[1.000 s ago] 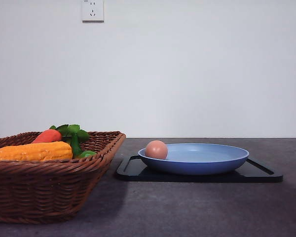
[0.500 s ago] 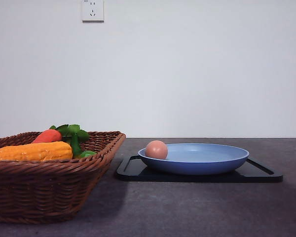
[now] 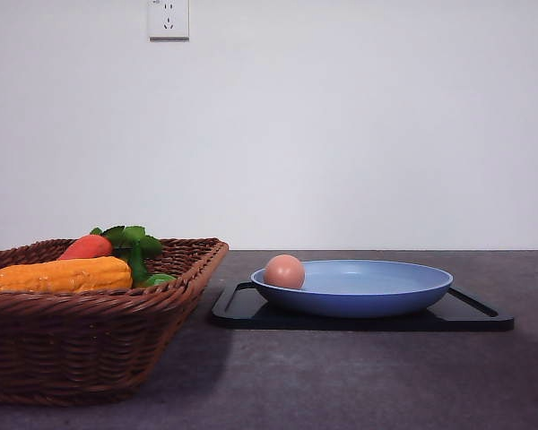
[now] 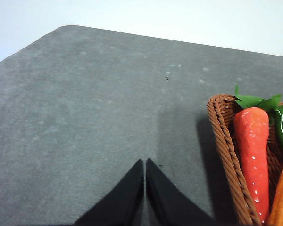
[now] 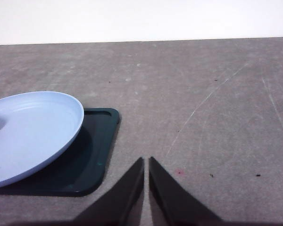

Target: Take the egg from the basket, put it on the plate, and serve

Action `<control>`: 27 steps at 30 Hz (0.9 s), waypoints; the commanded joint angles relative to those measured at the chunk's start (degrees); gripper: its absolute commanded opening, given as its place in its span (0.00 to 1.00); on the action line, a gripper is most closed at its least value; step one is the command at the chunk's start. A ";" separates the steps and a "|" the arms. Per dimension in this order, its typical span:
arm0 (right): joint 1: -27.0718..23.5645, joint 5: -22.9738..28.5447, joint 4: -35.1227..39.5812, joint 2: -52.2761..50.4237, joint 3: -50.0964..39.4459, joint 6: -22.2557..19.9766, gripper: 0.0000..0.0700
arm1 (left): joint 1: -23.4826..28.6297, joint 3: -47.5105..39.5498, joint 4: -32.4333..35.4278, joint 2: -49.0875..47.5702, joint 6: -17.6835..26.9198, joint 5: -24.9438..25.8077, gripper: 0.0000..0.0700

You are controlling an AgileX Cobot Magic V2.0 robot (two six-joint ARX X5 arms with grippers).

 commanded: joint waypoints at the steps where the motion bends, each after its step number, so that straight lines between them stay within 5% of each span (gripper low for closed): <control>1: 0.04 0.04 0.58 -0.15 -0.33 0.96 0.00 | 0.00 -0.81 -1.49 -0.13 -0.42 0.04 0.00; 27: 0.04 0.04 0.57 -0.15 -0.33 0.94 0.00 | 0.00 -0.81 -1.51 -0.13 -0.42 0.04 0.00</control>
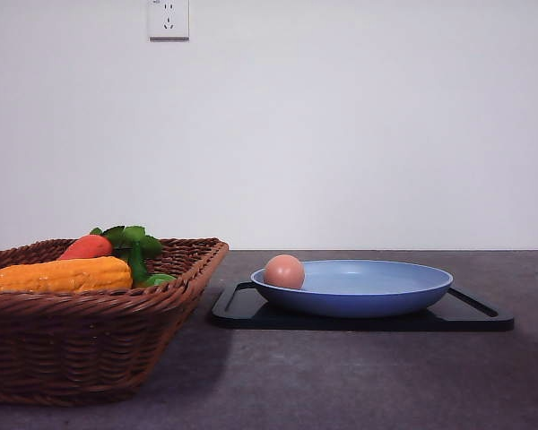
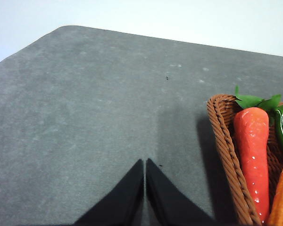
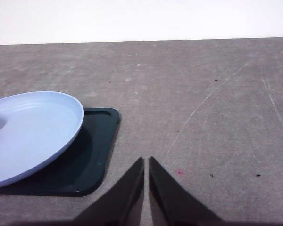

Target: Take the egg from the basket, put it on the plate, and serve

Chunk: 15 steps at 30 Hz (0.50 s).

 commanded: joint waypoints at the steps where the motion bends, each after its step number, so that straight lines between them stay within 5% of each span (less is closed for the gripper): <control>1: 0.04 0.04 0.57 -0.15 -0.33 0.94 0.00 | 0.00 -0.81 -1.51 -0.13 -0.42 0.04 0.00; 15: 0.04 0.04 0.58 -0.15 -0.33 0.95 0.00 | 0.00 -0.81 -1.49 -0.13 -0.42 0.04 0.00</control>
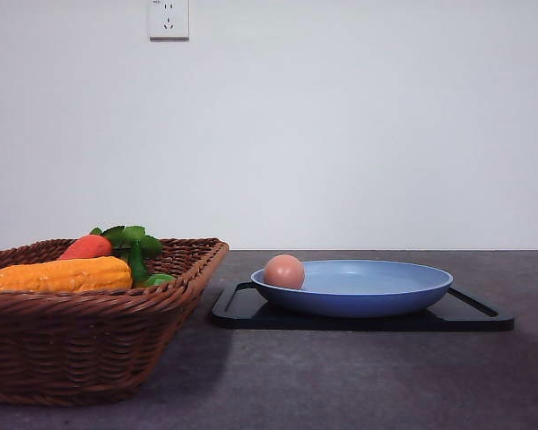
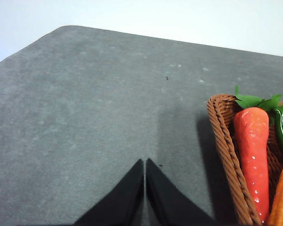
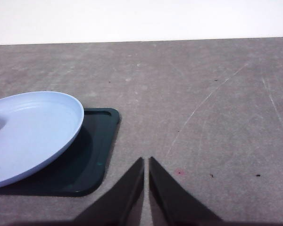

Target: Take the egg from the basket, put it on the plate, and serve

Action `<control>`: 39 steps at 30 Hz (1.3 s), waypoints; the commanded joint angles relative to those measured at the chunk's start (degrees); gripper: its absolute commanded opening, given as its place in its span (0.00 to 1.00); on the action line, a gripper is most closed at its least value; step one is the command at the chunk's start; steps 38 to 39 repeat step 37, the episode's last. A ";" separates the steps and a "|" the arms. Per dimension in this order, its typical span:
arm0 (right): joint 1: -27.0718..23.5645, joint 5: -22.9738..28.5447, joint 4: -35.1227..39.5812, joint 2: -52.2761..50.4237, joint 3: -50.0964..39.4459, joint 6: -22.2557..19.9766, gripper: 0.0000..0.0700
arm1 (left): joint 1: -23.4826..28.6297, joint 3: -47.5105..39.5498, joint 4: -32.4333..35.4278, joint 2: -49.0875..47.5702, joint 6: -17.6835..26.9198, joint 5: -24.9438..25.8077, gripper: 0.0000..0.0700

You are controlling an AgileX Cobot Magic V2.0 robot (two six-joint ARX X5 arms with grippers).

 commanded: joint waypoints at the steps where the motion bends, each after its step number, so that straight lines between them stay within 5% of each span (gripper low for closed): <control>1: 0.04 0.04 0.57 -0.15 -0.33 0.94 0.00 | 0.00 -0.81 -1.49 -0.13 -0.42 0.04 0.00; 39: 0.04 0.04 0.58 -0.15 -0.33 0.95 0.00 | 0.00 -0.81 -1.51 -0.13 -0.42 0.04 0.00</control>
